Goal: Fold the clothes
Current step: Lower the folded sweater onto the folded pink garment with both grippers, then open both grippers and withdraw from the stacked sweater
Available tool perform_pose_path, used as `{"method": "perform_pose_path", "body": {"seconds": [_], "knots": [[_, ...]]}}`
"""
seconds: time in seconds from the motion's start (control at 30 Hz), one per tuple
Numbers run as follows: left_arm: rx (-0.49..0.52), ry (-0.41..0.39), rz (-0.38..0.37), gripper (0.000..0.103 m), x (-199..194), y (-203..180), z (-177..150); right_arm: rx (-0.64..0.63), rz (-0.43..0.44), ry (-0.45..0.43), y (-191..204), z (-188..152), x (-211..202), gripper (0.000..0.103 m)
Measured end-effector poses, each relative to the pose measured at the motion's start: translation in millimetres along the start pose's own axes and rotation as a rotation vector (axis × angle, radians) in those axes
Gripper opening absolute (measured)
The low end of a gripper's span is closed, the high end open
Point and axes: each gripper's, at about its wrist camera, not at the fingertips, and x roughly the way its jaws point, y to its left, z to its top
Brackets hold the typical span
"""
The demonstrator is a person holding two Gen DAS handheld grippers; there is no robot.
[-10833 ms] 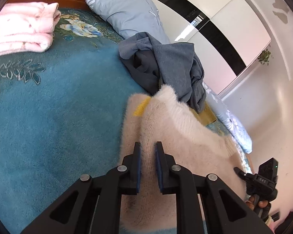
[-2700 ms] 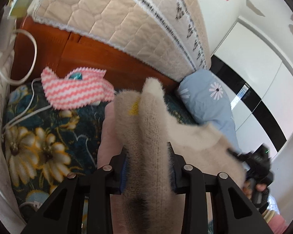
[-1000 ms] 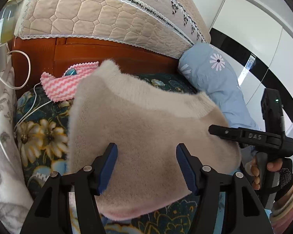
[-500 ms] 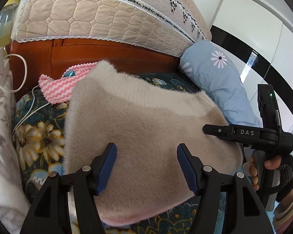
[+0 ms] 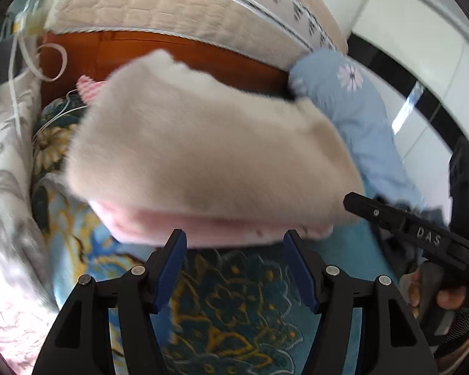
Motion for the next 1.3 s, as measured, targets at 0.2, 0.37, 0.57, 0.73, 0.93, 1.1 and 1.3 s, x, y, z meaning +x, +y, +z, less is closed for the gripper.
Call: {"method": "perform_pose_path", "body": {"seconds": [0.2,0.37,0.57,0.73,0.93,1.1,1.3], "knots": [[-0.006,-0.002,0.117,0.078,25,-26,-14,-0.079,-0.075,0.049,-17,-29,20,0.076],[-0.087,0.024,0.27,0.078,48,-30,-27,-0.107,-0.125,0.048,-36,-43,39,0.085],[-0.034,0.066,0.393,0.079,70,-44,-33,-0.168,-0.109,0.091,-43,-52,68,0.093],[-0.013,0.086,0.422,0.081,78,-45,-32,-0.133,-0.105,0.087,-51,-51,71,0.097],[-0.019,0.083,0.417,0.083,81,-46,-32,-0.117,-0.108,0.09,-54,-51,73,0.097],[-0.024,0.081,0.413,0.084,81,-46,-31,-0.113,-0.108,0.099,-54,-50,74,0.097],[-0.027,0.079,0.409,0.084,81,-44,-31,-0.108,-0.103,0.099,-55,-50,75,0.099]]}}
